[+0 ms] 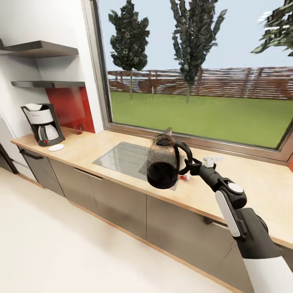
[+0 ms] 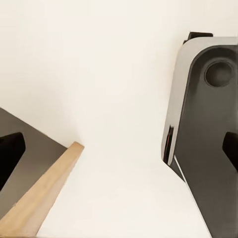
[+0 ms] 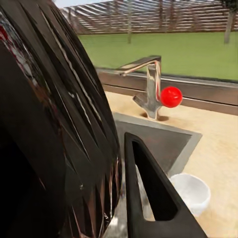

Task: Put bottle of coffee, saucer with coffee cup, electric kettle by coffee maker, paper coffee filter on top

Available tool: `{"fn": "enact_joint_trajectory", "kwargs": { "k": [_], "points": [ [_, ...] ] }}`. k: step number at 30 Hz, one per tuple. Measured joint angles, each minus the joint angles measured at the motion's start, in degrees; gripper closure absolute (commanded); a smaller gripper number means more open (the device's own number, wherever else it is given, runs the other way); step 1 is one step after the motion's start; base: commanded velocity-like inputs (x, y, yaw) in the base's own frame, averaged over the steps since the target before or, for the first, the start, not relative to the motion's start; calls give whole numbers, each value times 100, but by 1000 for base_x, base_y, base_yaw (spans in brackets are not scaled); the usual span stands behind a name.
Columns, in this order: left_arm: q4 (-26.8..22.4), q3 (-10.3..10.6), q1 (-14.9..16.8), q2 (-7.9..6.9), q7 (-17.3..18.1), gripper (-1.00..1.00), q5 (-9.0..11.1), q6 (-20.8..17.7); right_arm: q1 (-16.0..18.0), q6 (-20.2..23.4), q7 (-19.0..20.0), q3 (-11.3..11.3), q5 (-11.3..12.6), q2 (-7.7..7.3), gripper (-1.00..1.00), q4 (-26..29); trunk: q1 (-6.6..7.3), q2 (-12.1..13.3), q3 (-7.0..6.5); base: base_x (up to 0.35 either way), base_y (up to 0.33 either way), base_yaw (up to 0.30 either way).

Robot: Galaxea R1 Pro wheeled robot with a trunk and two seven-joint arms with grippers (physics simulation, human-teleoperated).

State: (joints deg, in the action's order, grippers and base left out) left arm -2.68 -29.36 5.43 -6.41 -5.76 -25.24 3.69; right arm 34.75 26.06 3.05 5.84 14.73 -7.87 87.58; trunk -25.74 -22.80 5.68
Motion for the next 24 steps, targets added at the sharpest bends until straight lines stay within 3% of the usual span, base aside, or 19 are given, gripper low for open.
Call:
{"fn": "enact_joint_trajectory", "kwargs": {
  "k": [24],
  "points": [
    [6,-9,0,17,-1,-100,0,0,-1,-2,0,14,2,8,100,-19,2,0,-102,209,222,269]
  ]
}}
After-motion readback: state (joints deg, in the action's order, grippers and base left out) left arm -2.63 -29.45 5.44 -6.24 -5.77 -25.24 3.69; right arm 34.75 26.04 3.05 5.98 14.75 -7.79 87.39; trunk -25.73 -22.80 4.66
